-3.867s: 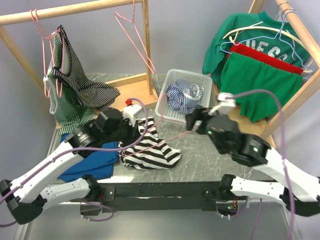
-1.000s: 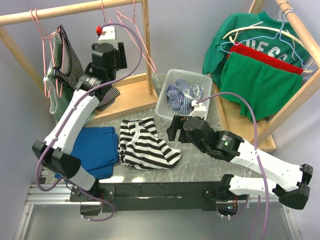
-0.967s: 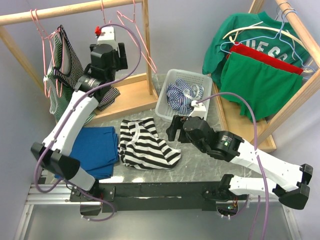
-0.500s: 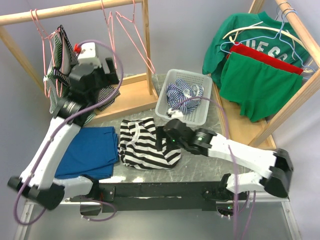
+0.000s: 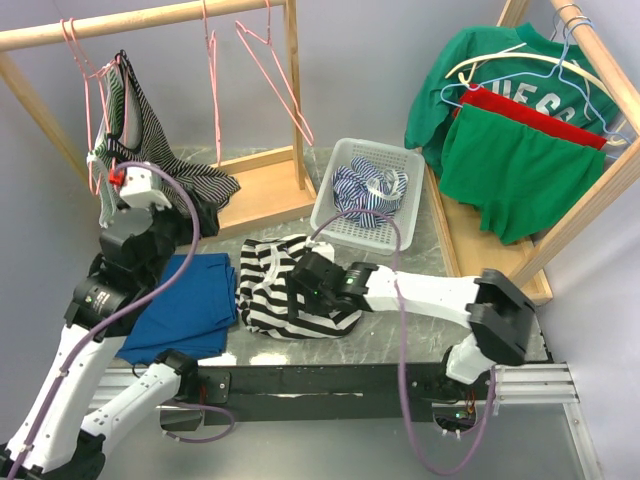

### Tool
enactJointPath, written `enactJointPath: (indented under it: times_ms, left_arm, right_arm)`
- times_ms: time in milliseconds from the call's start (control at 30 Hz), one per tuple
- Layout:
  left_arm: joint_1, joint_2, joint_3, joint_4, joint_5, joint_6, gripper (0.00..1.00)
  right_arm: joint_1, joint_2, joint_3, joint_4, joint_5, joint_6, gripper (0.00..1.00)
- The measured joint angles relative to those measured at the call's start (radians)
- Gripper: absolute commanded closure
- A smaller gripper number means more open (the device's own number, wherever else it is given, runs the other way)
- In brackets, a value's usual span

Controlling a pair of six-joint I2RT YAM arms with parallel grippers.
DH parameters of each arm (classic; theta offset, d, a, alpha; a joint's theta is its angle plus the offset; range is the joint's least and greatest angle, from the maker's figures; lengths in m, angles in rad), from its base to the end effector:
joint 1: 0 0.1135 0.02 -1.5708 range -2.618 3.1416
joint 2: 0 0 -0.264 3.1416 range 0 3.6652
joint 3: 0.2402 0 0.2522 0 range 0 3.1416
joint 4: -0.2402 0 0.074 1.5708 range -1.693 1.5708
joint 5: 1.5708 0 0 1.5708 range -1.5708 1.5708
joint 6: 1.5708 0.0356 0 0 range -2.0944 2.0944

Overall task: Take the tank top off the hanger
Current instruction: Pick up the tank top from the center of the board.

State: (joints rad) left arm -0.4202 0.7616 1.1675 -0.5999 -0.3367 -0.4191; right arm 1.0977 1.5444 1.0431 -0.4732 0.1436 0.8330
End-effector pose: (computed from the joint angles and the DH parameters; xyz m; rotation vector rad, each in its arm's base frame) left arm 0.1289 -0.0447 0.4268 -0.2433 1.7474 -0.3145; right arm 0.1494 0.2808 0.2219 -0.2897 2.6172 0.5574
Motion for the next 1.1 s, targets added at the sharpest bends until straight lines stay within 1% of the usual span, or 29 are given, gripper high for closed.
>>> enactJointPath:
  times_ms: [267, 300, 333, 367, 400, 433, 500, 533, 633, 767, 867, 1000, 1067, 1100]
  left_arm:
    - [0.000, -0.011, -0.101, -0.071, 0.063, -0.040, 0.04]
    - [0.000, -0.011, -0.105, -0.078, 0.068, -0.042, 0.04]
    - [0.000, -0.012, -0.106, -0.080, 0.072, -0.042, 0.04]
    - [0.000, -0.012, -0.106, -0.079, 0.079, -0.043, 0.04]
    - [0.000, -0.013, -0.106, -0.079, 0.080, -0.044, 0.04]
    - [0.000, -0.013, -0.106, -0.079, 0.085, -0.047, 0.04]
    - [0.000, -0.013, -0.106, -0.079, 0.093, -0.047, 0.04]
    - [0.000, -0.013, -0.106, -0.079, 0.098, -0.048, 0.04]
    - [0.000, -0.013, -0.107, -0.079, 0.110, -0.050, 0.04]
    - [0.000, -0.013, -0.119, -0.078, 0.130, -0.051, 0.04]
    - [0.000, -0.014, -0.130, -0.077, 0.140, -0.055, 0.04]
    - [0.000, -0.014, -0.143, -0.077, 0.153, -0.062, 0.04]
    - [0.000, -0.014, -0.148, -0.075, 0.158, -0.068, 0.04]
    - [0.000, -0.014, -0.150, -0.075, 0.160, -0.069, 0.04]
  right_arm:
    - [0.004, 0.158, 0.026, 0.016, 0.055, 0.060, 0.00]
    - [0.003, 0.173, 0.026, 0.018, 0.056, 0.065, 0.02]
    - [0.003, 0.182, 0.026, 0.019, 0.058, 0.066, 0.18]
    - [0.003, 0.191, 0.026, 0.021, 0.059, 0.068, 0.29]
    - [0.002, 0.198, 0.027, 0.025, 0.064, 0.066, 0.38]
    - [-0.001, 0.205, 0.027, 0.027, 0.070, 0.066, 0.55]
    - [-0.007, 0.212, 0.027, 0.031, 0.077, 0.064, 0.72]
    - [-0.011, 0.213, 0.027, 0.032, 0.080, 0.063, 0.83]
    - [-0.022, 0.208, 0.023, 0.032, 0.103, 0.066, 0.97]
    - [-0.025, 0.119, -0.018, -0.007, 0.151, 0.056, 0.97]
    - [-0.025, -0.045, -0.038, -0.084, 0.197, 0.039, 0.93]
    - [-0.025, -0.264, -0.017, -0.099, 0.240, -0.031, 0.91]
    - [-0.025, -0.289, 0.026, -0.096, 0.233, -0.079, 0.90]
    - [-0.026, -0.262, 0.061, -0.099, 0.225, -0.101, 0.90]
